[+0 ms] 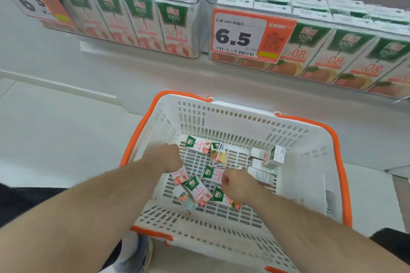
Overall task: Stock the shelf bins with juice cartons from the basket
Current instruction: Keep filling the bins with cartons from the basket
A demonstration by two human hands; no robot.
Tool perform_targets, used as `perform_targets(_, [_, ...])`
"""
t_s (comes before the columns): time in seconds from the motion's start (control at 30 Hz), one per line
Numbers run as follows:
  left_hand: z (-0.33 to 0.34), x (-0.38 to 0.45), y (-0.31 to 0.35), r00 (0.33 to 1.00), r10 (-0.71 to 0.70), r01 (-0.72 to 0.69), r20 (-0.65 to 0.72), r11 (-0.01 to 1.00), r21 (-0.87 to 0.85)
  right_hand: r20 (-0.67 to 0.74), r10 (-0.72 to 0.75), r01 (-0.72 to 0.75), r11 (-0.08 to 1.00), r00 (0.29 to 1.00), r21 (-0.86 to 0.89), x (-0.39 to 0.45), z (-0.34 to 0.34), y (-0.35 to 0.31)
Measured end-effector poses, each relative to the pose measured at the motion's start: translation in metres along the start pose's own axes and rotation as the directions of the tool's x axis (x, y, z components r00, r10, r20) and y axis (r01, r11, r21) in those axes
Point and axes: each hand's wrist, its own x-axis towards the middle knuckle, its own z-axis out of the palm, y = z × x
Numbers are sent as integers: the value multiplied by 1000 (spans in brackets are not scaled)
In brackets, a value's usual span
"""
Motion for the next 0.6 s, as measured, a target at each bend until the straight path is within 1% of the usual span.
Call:
perform_targets(0.07, [20,11,5,995,-98,100,25,992,-75,33,-16,18,998,999,-67,4,11,5])
perform_targets(0.13, [36,21,10,983,-181,184,34,961,-207,27,-67,71,980,997,-188,7,22,8])
perform_targets(0.2, [57,40,11,965,-255,262,64,909,-325,4,-113,109,943,994,-315,8,35,6])
perform_targets(0.27, [76,58,10,946,-314,318,82,840,-439,-1,-105,97,918,994,-384,6,48,4])
perform_targets(0.3, [83,64,11,939,-329,335,97,818,-468,-4,-93,84,908,996,-410,4,54,3])
perform_targets(0.37, [89,67,15,935,-345,339,80,805,-486,-47,-80,49,885,996,-463,3,67,4])
perform_targets(0.43, [86,63,19,936,-351,311,18,802,-510,-51,-70,35,863,996,-504,3,74,4])
perform_targets(0.47, [88,65,20,936,-352,301,2,797,-524,-75,-71,24,862,995,-506,3,76,6])
perform_targets(0.53, [86,63,21,943,-332,283,7,791,-543,-151,-67,-12,883,986,-469,2,82,9])
perform_targets(0.6, [84,60,19,955,-294,257,31,776,-576,-137,-44,-26,879,990,-476,0,78,9])
